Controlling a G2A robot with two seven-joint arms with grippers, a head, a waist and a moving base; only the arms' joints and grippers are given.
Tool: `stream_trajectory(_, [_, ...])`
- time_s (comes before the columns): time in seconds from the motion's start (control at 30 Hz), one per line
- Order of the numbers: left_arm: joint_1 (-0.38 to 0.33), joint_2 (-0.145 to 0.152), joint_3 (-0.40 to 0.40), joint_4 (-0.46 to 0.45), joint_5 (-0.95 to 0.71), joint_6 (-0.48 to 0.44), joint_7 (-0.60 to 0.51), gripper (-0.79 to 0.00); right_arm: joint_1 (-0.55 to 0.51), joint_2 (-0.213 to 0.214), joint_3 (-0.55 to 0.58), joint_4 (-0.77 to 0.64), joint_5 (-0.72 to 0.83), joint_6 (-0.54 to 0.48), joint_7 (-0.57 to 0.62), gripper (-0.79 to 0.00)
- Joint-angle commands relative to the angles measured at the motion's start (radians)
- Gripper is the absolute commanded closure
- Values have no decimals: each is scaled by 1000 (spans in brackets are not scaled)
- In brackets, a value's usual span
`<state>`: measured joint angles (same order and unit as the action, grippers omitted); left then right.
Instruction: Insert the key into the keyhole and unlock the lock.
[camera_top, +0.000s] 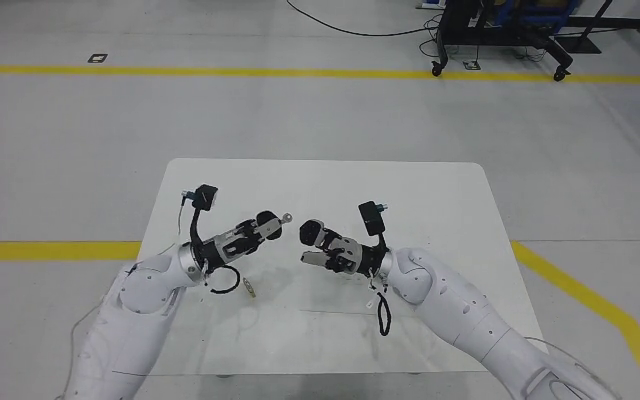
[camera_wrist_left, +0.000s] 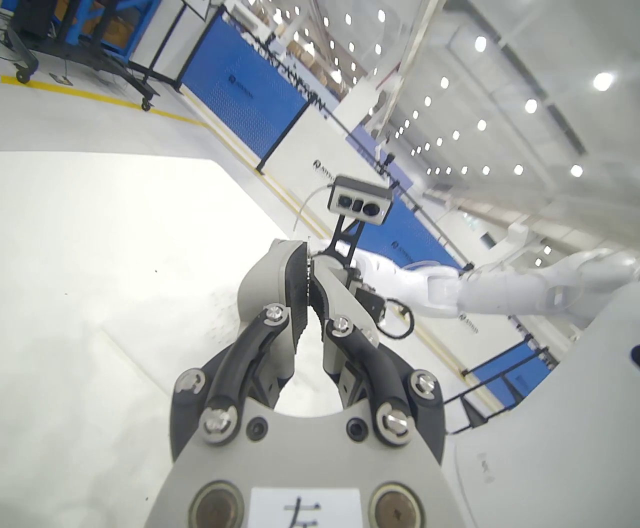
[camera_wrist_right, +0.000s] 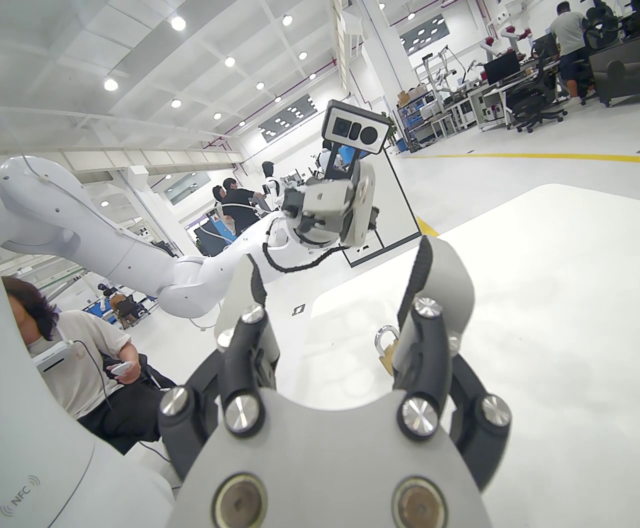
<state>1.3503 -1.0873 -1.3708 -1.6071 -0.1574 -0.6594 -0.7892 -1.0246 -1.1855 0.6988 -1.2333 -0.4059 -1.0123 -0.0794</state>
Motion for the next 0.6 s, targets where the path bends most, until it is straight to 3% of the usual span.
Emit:
stream_trajectory(0.0, [0, 0, 1, 0, 13, 0, -2, 0, 0, 0, 0, 0, 0, 0, 0, -785])
stream_trajectory(0.23, [0, 0, 0, -2, 19, 2, 1, 0, 0, 0, 0, 0, 0, 0, 0, -785])
stream_trajectory(0.43, [33, 2, -15, -93, 373, 148, 159, 0, 0, 0, 0, 0, 0, 0, 0, -785])
stream_trajectory(0.57, [40, 9, 20, -125, 434, 95, 57, 0, -19, 16, 51, -6, 20, 28, 44, -785])
